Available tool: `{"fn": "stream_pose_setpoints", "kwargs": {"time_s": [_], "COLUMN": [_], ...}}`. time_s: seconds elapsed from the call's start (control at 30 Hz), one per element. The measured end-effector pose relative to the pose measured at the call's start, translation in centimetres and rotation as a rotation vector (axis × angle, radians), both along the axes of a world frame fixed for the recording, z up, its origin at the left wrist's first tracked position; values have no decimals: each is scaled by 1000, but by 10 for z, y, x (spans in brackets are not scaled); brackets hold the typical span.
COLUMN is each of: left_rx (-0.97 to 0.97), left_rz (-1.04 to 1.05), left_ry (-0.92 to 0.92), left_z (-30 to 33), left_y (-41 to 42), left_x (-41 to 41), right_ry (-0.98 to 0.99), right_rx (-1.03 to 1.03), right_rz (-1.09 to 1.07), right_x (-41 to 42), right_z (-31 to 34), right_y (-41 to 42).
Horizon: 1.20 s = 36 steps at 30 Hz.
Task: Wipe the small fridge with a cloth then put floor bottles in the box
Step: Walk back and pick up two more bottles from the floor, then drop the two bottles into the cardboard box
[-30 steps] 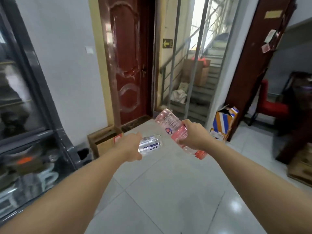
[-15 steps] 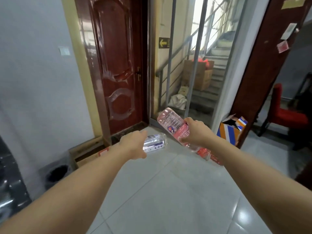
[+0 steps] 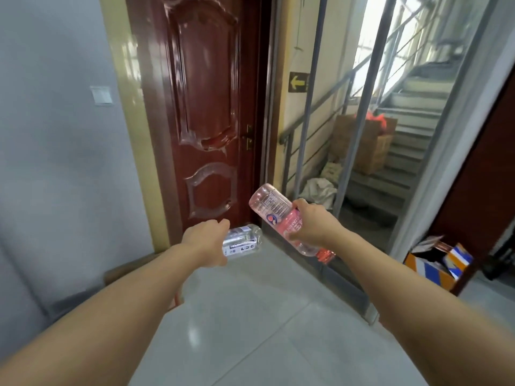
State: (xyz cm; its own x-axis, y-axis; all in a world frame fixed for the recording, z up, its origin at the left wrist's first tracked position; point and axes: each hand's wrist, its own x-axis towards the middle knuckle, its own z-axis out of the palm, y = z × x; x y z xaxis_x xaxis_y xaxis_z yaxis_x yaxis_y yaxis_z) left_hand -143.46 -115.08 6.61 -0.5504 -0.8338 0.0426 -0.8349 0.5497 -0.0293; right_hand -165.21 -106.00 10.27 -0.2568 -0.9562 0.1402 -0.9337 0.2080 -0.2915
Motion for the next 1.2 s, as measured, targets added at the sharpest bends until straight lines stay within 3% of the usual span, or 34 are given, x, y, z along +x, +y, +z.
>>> {"fn": "stream_pose_setpoints", "kwargs": {"time_s": [0.33,0.73,0.93,1.2], "left_rx": [-9,50,103,144], "left_rz": [51,376,607,859], "left_ry": [12,56,55,54], "left_z": [14,-9,-23,-52], "left_y": [-186,-372,-418,-489], "left_x": [-68,-112,-85,16], "right_ry": [18,10,-53,-15], "right_rx": [-2,67,144,211], "right_rz": [32,379,595,836], "right_x": [-84,-135,-93,18], "right_z": [16,-4,-16,-51], "right_y": [-200,-467,-578,-697]}}
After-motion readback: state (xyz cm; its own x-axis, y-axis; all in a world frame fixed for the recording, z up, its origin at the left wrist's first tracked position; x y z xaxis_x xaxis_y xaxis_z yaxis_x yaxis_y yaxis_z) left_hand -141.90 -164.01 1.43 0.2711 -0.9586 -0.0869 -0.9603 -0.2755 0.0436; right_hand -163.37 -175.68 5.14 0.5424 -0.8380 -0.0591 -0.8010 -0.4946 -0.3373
